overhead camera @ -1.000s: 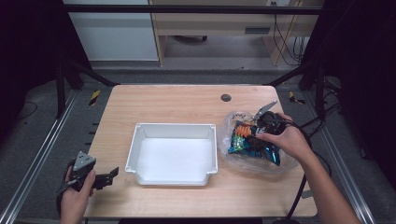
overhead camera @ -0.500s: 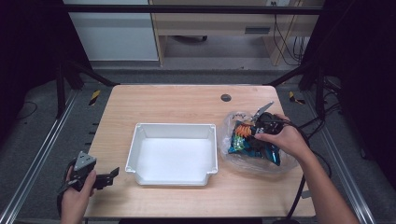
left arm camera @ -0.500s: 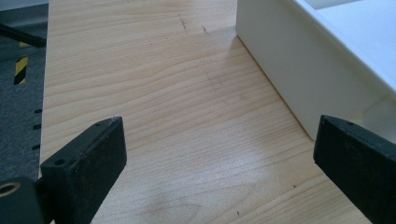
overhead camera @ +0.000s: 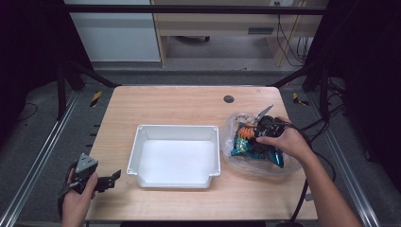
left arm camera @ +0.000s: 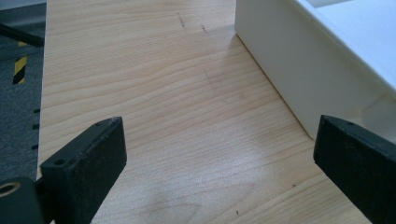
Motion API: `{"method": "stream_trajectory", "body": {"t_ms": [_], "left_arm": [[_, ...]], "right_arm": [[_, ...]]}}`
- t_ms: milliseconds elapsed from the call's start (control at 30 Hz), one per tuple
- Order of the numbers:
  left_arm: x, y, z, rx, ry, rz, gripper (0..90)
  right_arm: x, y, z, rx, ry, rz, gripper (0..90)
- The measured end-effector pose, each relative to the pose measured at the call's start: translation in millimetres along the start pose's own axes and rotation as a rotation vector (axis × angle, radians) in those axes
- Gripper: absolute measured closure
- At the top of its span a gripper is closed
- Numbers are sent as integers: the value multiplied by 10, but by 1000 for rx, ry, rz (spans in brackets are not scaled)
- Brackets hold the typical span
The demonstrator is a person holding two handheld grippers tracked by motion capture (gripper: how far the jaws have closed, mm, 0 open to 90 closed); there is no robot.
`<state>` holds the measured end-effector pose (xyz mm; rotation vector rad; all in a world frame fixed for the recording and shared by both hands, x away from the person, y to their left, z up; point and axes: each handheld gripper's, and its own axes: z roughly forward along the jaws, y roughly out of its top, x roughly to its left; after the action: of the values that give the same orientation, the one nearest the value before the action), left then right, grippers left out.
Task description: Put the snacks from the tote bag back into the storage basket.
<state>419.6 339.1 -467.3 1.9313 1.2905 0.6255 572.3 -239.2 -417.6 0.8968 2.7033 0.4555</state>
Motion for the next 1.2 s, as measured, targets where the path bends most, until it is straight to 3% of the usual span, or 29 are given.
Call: {"method": "stream_trajectory", "body": {"t_ms": [167, 200, 233, 567, 800, 1200], "left_arm": [[1, -2, 2, -1, 0, -3, 24], [0, -1, 2, -1, 2, -2, 24], [-1, -1, 3, -1, 1, -3, 24], [0, -1, 1, 1, 1, 1, 24], [0, -2, 2, -1, 2, -3, 24], [1, -1, 1, -1, 2, -3, 24]], "right_arm": [[-10, -22, 41, 15, -8, -18, 65], [-3, -37, 58, 25, -8, 1, 65], [-18, -49, 69, 25, -8, -19, 66], [-6, -114, 114, 41, -8, 4, 73], [1, -126, 125, 46, -12, -11, 85], [-7, -154, 92, 35, -8, -38, 252]]}}
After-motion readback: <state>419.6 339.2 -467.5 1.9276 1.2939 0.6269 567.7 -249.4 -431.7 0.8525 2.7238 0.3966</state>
